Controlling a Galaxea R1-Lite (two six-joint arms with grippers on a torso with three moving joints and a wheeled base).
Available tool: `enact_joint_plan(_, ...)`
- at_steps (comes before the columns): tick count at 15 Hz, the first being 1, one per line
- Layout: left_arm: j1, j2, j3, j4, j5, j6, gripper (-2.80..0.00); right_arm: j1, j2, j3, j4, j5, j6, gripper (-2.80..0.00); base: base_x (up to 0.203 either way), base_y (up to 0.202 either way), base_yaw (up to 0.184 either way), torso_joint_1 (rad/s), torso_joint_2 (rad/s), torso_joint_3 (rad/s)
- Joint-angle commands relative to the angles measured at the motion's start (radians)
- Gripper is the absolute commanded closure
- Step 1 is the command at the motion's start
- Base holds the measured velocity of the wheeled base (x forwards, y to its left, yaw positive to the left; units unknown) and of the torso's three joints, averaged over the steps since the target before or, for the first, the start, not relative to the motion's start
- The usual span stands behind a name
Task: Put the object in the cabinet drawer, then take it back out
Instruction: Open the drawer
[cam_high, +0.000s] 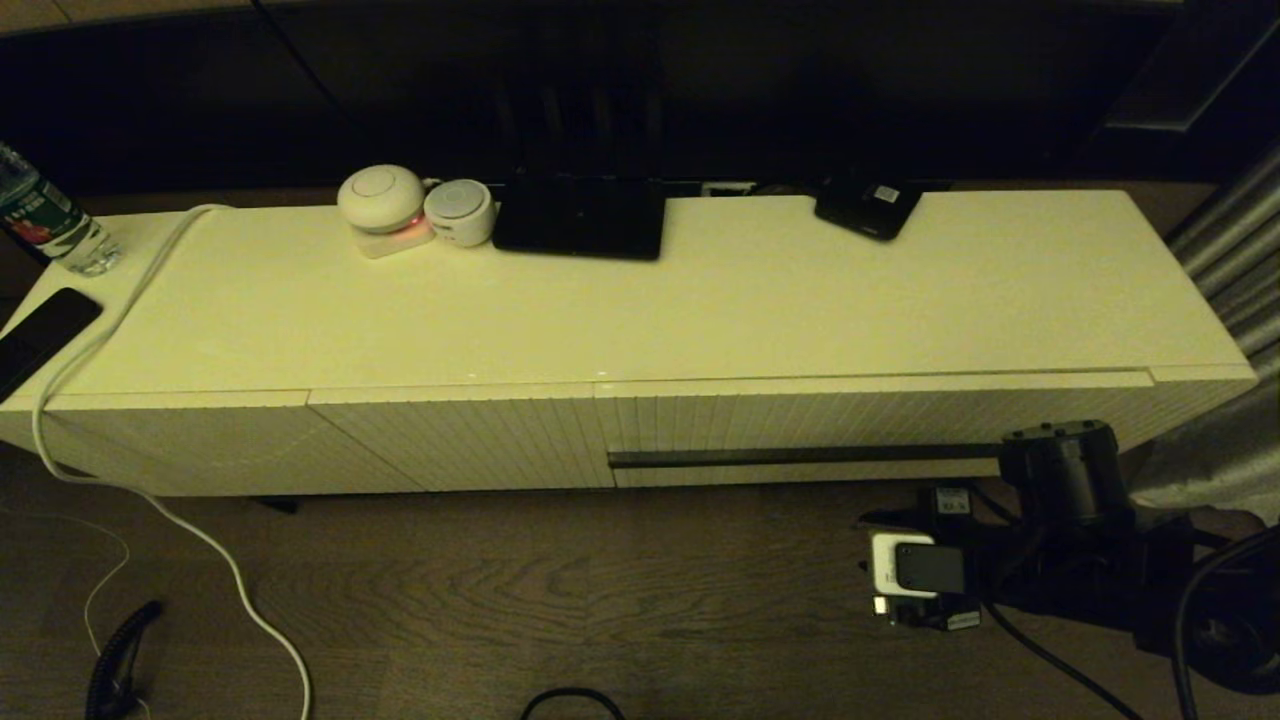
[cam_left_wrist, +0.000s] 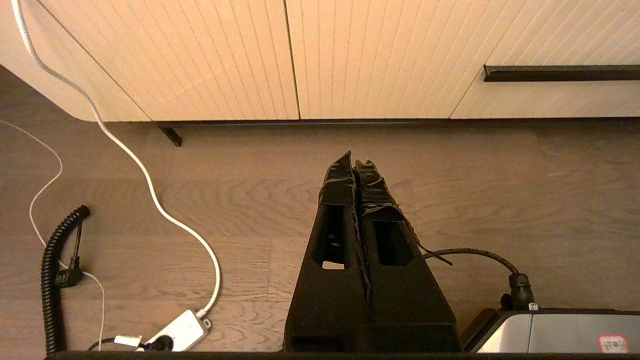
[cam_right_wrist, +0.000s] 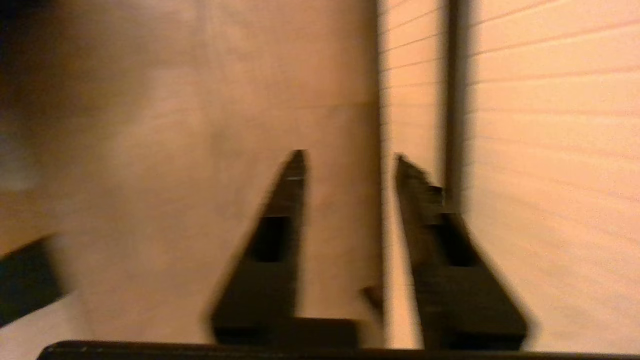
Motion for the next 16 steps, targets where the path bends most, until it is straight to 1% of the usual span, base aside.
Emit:
enact_joint_plan(1, 0.0, -0.002, 0.001, 0.0, 0.001, 0.0, 0.0, -0.005, 0.041, 0.002, -0.015, 0.006, -0.051, -2.8, 0.0, 0.0, 0.0, 0.0, 0.0, 0.0)
enact_joint_plan(5, 0.0, -0.001, 0.001, 0.0, 0.001, 0.0, 0.0, -0.021, 0.085, 0.004, -0.013, 0.006, -0.109, -2.8, 0.0, 0.0, 0.0, 0.0, 0.0, 0.0)
enact_joint_plan(7, 0.0, -0.002, 0.001, 0.0, 0.001, 0.0, 0.0, -0.028, 0.116, -0.008, -0.008, 0.008, -0.112, -2.8, 0.0, 0.0, 0.0, 0.0, 0.0, 0.0)
enact_joint_plan(8, 0.0, -0.002, 0.0, 0.0, 0.001, 0.0, 0.0, -0.034, 0.134, -0.021, -0.002, 0.008, -0.121, -2.8, 0.0, 0.0, 0.0, 0.0, 0.0, 0.0)
enact_joint_plan(10, 0.0, -0.002, 0.002, 0.0, 0.0, 0.0, 0.0, -0.05, 0.166, -0.07, 0.061, 0.009, -0.137, -2.8, 0.0, 0.0, 0.0, 0.0, 0.0, 0.0)
enact_joint_plan(11, 0.0, -0.002, 0.0, -0.001, 0.001, 0.0, 0.0, -0.056, 0.184, -0.096, 0.071, 0.01, -0.137, -2.8, 0.0, 0.0, 0.0, 0.0, 0.0, 0.0)
enact_joint_plan(16, 0.0, 0.0, 0.002, 0.0, 0.001, 0.0, 0.0, -0.089, 0.255, -0.187, 0.07, 0.013, -0.136, -2.8, 0.0, 0.0, 0.0, 0.0, 0.0, 0.0)
